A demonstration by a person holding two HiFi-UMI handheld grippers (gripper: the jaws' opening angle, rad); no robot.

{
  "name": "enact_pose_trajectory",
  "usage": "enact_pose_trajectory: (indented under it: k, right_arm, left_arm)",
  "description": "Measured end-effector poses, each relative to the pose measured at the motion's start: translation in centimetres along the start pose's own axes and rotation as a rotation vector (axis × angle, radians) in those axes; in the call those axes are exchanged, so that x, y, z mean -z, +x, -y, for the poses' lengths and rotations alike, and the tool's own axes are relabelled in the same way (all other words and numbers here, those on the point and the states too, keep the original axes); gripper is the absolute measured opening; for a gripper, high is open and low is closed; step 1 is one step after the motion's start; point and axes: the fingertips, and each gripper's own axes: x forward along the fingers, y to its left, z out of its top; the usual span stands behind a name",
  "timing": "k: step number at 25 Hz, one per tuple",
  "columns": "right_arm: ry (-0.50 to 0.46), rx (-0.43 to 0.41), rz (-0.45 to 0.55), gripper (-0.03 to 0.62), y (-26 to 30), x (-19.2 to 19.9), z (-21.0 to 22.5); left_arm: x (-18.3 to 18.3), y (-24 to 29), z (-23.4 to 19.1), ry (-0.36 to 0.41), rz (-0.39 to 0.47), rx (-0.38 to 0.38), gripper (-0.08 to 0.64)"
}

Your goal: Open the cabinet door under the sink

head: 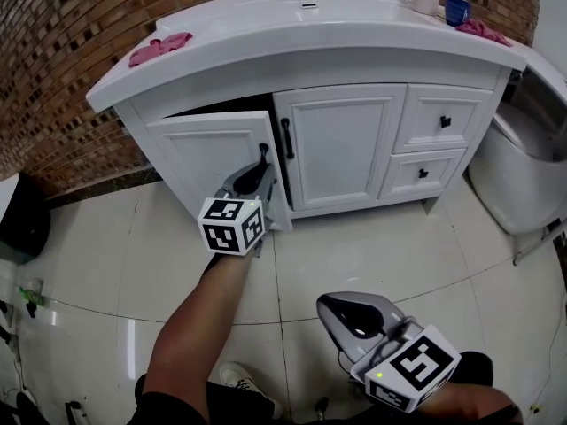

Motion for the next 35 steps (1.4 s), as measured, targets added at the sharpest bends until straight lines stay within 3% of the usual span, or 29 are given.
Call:
enact_pose_trajectory:
  k: [21,35]
  right_arm:
    - [0.008,-0.013,-0.057,0.008,0.4,2.6,-2.9]
    - [-0.074,-0.014,-0.050,0.008,0.2,2.3,-4.2]
  left_arm:
    - [1.4,-8.9,0.9,-0.006,-0.022,0.023,0.041]
    - [1.7,-12.7,0.5,-0.004,-0.017,0.004,0.041]
